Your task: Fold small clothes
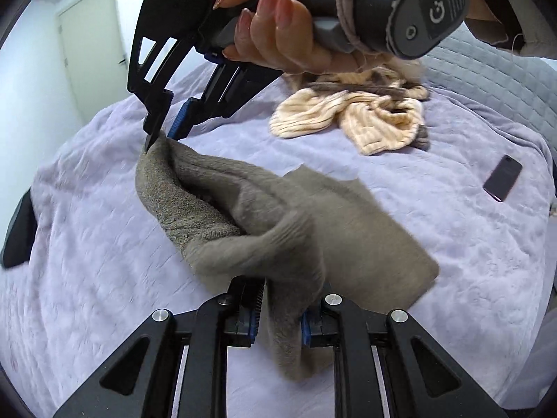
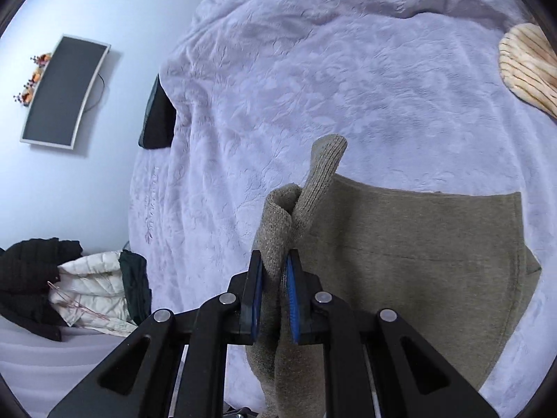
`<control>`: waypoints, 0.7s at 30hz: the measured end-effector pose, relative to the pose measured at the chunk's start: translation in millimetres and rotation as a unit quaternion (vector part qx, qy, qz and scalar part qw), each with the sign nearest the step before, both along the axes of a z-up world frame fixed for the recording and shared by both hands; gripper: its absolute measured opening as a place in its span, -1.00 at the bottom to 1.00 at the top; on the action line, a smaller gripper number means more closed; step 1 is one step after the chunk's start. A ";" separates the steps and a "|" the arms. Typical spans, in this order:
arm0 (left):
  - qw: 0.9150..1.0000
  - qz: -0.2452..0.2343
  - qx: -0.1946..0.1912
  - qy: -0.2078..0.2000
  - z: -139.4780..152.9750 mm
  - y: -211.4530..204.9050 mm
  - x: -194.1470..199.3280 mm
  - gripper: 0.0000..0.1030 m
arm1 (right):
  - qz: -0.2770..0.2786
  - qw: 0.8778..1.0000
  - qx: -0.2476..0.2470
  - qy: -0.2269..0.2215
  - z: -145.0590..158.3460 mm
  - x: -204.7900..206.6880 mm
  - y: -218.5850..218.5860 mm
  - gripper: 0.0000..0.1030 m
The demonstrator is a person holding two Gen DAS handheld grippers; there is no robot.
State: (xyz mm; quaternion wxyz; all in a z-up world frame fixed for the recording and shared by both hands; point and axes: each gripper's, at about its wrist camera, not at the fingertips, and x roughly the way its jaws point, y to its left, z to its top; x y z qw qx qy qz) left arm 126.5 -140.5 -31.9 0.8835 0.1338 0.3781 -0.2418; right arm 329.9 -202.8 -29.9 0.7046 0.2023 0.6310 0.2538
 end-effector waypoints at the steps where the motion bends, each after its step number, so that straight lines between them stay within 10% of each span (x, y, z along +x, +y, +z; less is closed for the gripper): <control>1: 1.000 -0.011 0.002 -0.002 0.6 -10.2 -1.6 -0.64 | -0.010 1.000 0.004 -0.005 1.0 -3.6 -13.6 -0.73; 12: 0.991 -0.119 0.036 0.047 -48.4 -132.6 -17.5 -0.64 | -0.131 0.991 0.006 0.028 -87.8 -43.8 -186.9 -0.73; 21: 0.987 -0.120 0.066 0.085 -80.5 -152.9 -32.6 -0.64 | -0.177 0.981 0.021 0.073 -172.5 -54.4 -225.3 -0.73</control>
